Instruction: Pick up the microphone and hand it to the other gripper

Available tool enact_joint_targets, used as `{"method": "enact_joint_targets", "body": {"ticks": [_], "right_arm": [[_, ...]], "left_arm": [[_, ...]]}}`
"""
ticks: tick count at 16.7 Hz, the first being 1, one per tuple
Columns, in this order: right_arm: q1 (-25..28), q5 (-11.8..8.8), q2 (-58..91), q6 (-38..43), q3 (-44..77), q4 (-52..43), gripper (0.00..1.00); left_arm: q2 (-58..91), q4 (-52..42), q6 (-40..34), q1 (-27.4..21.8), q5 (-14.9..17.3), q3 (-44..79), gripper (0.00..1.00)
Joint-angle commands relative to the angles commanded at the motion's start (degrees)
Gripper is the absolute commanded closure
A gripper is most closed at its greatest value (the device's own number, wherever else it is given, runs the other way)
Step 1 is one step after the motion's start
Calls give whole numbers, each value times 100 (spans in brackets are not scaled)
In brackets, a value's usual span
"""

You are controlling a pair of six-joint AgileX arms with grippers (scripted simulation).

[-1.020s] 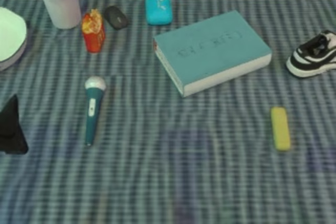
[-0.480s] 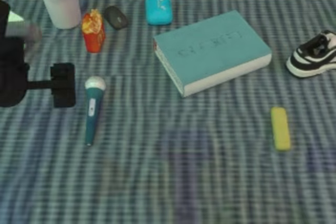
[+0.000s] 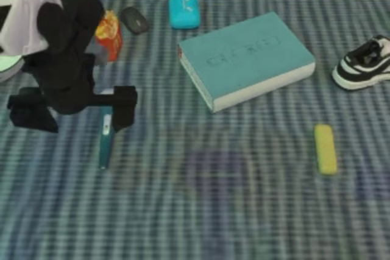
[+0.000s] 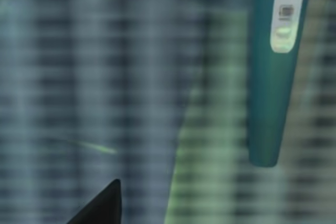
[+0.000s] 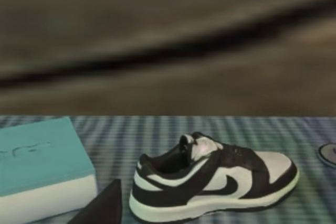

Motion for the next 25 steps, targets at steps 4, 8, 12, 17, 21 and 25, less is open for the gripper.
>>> {"method": "enact_joint_targets", "body": {"ticks": [4,8,12,17,21,25], "right_arm": [[0,0,0,0,0,0,0],[0,0,0,0,0,0,0],[0,0,0,0,0,0,0],[0,0,0,0,0,0,0],[0,0,0,0,0,0,0],[0,0,0,0,0,0,0]], "left_arm": [[253,-126,-42,-55,2,181,0],[252,-96,-34,-27,4,156,0],[671,541,-6,-28,7,-73,0],[1413,1742,23,-6,15,-497,0],[1517,1875,28,-3,16,-555,0],[1517,1875,28,-3,16,-555,23]]}}
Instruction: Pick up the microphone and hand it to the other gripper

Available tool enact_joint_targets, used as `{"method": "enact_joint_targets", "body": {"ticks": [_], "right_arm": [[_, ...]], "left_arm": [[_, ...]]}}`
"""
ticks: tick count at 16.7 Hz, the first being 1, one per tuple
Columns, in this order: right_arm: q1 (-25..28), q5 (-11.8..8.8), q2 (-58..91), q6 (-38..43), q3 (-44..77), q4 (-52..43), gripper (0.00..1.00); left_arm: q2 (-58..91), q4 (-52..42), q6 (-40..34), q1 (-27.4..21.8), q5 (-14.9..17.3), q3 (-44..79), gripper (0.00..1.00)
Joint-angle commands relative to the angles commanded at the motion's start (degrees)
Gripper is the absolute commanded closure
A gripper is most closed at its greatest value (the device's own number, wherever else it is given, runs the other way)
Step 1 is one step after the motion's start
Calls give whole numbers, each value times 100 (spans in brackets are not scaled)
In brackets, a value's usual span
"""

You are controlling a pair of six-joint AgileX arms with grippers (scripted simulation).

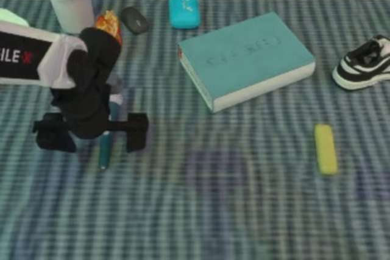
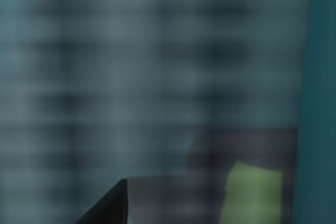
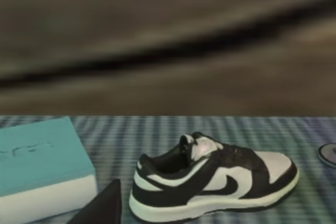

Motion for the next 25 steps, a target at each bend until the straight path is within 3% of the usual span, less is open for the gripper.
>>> {"method": "enact_joint_targets", "body": {"ticks": [10,20,25], "right_arm": [[0,0,0,0,0,0,0],[0,0,0,0,0,0,0],[0,0,0,0,0,0,0]], "left_arm": [[0,0,0,0,0,0,98],[-369,-169,73,-7,-97,131,100],[-539,733,271,4,280,-48,100]]}}
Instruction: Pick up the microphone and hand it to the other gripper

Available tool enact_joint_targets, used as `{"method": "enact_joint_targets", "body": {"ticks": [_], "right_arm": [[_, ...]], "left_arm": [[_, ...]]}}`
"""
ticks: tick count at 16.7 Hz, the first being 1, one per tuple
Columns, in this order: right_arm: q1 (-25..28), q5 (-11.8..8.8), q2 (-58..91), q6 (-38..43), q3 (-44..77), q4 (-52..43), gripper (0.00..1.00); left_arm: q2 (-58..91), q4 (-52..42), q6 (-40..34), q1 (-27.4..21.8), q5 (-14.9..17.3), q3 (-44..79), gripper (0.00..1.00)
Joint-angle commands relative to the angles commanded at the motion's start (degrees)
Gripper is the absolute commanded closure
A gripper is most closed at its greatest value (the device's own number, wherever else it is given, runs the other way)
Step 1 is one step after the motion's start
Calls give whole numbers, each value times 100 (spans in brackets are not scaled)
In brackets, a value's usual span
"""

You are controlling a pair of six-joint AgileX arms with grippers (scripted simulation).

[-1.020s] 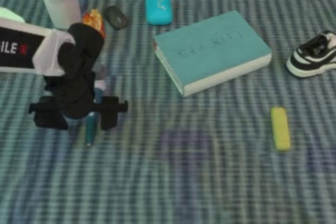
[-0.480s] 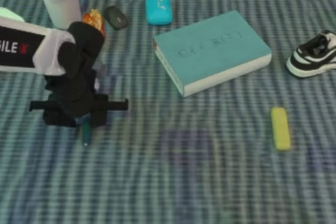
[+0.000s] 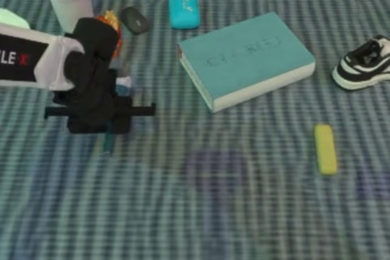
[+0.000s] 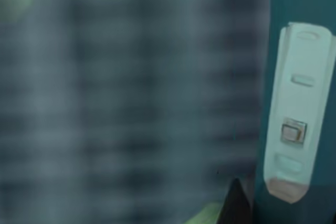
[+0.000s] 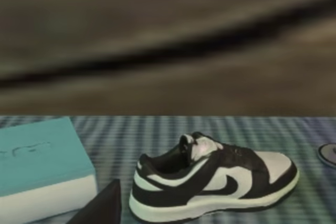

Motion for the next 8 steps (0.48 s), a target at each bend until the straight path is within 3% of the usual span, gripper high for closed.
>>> {"method": "enact_joint_targets", "body": {"ticks": [8], "right_arm": [[0,0,0,0,0,0,0]], "left_arm": [[-712,3536,692,124,1386,-987,100]]}}
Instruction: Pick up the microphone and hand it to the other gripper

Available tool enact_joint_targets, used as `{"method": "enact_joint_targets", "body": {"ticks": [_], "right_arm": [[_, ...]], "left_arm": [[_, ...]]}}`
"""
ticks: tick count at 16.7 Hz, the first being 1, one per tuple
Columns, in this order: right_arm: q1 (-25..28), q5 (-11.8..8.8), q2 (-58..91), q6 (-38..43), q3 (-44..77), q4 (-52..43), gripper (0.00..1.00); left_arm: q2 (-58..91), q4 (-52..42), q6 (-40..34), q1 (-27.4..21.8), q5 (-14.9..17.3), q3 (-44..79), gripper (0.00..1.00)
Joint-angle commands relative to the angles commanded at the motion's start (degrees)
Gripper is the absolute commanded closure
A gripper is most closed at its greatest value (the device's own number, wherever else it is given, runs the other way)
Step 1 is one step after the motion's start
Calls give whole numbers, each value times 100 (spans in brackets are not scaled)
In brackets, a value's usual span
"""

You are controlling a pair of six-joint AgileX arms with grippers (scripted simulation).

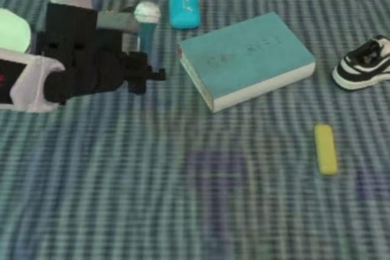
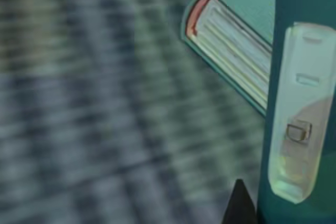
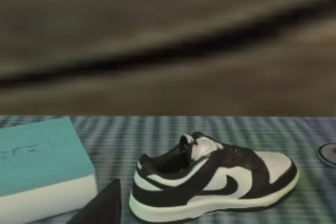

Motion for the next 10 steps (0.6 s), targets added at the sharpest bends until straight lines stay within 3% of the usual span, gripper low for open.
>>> {"method": "enact_joint_targets", "body": {"ticks": [6,10], "right_arm": [[0,0,0,0,0,0,0],[0,0,0,0,0,0,0]], "left_arm": [[-798,2827,563,114,1056,-820,100],[-1216,3706,803,167,1449,-1092,100]]}}
